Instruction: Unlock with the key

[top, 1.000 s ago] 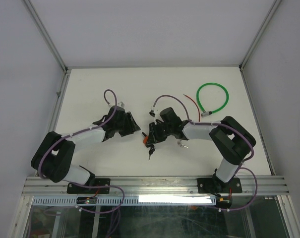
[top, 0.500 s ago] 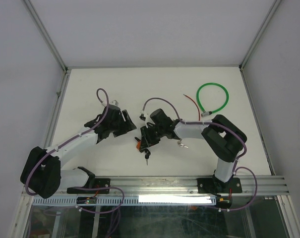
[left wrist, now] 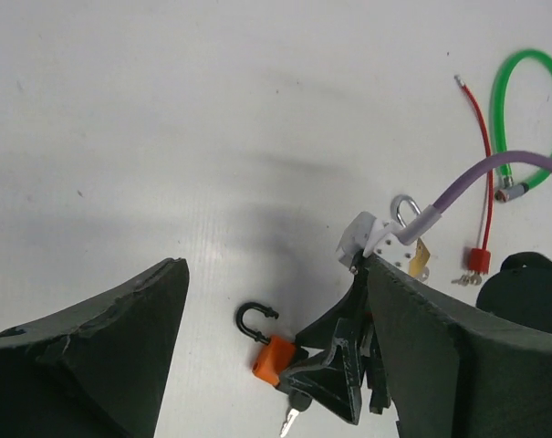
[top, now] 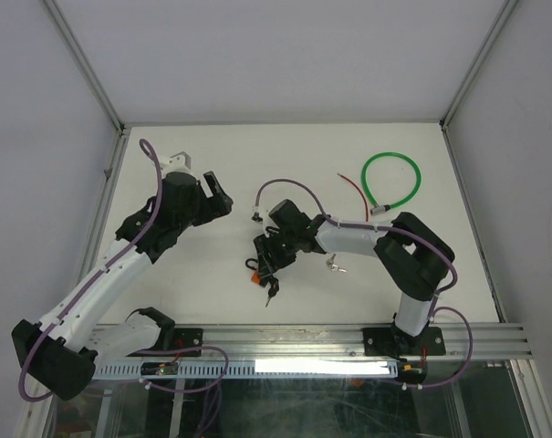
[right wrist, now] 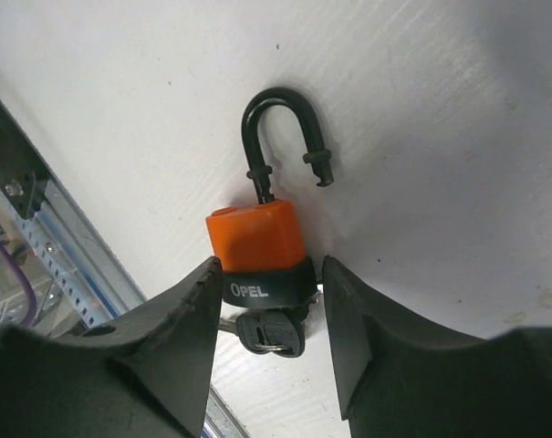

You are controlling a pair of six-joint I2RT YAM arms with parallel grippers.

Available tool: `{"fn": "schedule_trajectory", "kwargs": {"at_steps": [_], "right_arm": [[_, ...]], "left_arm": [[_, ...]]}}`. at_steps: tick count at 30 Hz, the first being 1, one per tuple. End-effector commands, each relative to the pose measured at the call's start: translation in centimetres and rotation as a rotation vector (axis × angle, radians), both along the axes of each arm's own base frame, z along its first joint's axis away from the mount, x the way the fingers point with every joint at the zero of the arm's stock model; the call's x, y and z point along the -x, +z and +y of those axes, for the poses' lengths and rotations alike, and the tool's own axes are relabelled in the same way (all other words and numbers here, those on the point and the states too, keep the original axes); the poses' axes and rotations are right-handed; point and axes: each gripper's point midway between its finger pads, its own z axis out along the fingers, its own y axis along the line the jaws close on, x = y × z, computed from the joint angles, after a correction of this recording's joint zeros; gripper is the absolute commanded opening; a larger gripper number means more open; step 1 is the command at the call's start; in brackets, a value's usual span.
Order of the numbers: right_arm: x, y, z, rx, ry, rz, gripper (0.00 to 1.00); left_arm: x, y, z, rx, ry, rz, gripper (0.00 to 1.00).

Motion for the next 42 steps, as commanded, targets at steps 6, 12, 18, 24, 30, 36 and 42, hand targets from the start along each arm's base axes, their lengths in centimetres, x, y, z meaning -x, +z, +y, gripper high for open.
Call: {"fn": "schedule_trajectory", "kwargs": {"at_steps": [6, 12, 18, 24, 30, 36, 42], "right_arm": [[-4.6, 4.4, -2.7, 0.08, -0.119, -0.194, 0.56], [-10.9, 6.3, -9.8, 0.244, -0.382, -0.304, 0.66], [-16.7, 7.7, -19.9, 0.392, -0.757, -0.364, 0.72], [-21.2, 8.4, -29.7, 0.433, -1.132, -0.375, 0.73], [-24.2, 7.1, -35.3, 0.478, -1.306, -0.335, 0.7], [-25.7, 4.3, -37.4, 0.503, -1.361, -0.258, 0.64], [-25.2, 1.5, -38.0, 0.526, -1.382, -0.186, 0.59]], "left_arm": [[-0.8, 6.9, 5.2, -0.224, 0.092, -0.184, 0.87], [-0.8, 6.6, 6.9, -0.307, 0.135, -0.196, 0.92], [-0.5, 5.0, 7.8, -0.345, 0.136, -0.182, 0.94], [-0.2, 4.5, 8.3, -0.348, 0.14, -0.176, 0.95], [0.1, 4.6, 8.0, -0.326, 0.105, -0.194, 0.98], [0.2, 4.8, 8.4, -0.317, 0.111, -0.206, 0.99], [0.1, 4.7, 8.4, -0.304, 0.104, -0.201, 0.99]]}}
